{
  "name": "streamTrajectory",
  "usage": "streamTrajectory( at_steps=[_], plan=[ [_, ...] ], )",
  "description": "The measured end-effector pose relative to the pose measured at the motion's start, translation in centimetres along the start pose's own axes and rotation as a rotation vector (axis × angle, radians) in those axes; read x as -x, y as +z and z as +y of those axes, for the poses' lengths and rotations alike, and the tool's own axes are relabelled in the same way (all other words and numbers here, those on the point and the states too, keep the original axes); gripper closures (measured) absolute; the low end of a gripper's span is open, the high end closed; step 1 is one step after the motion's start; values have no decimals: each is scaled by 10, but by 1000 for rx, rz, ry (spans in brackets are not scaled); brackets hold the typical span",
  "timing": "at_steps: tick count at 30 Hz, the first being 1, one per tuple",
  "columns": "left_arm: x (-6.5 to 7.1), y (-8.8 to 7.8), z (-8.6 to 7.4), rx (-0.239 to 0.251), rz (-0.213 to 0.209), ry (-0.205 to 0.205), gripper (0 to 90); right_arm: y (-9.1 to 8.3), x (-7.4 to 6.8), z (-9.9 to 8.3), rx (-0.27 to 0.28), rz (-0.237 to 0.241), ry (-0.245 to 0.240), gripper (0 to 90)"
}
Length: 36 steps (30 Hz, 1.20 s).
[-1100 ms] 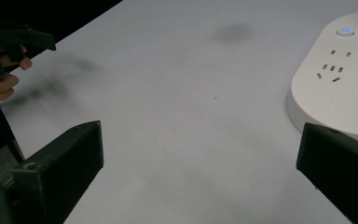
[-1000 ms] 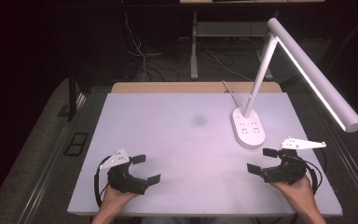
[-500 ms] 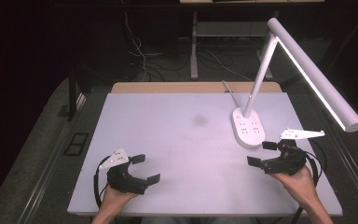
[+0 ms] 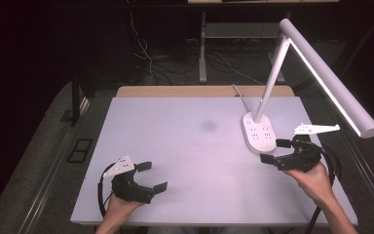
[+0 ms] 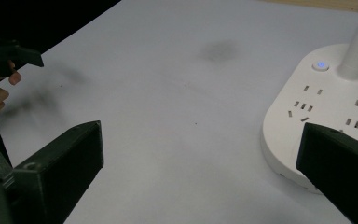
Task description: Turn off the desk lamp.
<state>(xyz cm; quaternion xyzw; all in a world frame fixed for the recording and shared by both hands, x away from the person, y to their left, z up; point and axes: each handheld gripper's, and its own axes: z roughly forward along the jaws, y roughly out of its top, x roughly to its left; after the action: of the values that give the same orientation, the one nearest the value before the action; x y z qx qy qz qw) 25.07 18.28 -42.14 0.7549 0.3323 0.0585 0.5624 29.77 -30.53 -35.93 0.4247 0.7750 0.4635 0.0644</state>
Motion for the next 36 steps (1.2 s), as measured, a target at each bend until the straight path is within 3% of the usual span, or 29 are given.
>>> streamTrajectory(
  at_steps=[10, 36],
  plan=[
    [0, 0, 0, 1, 1, -1, 0, 0, 13, 11, 6, -21, 2, 6],
    [0, 1, 1, 1, -2, 5, 0, 19, 56, 41, -20, -49, -7, 6]
  ],
)
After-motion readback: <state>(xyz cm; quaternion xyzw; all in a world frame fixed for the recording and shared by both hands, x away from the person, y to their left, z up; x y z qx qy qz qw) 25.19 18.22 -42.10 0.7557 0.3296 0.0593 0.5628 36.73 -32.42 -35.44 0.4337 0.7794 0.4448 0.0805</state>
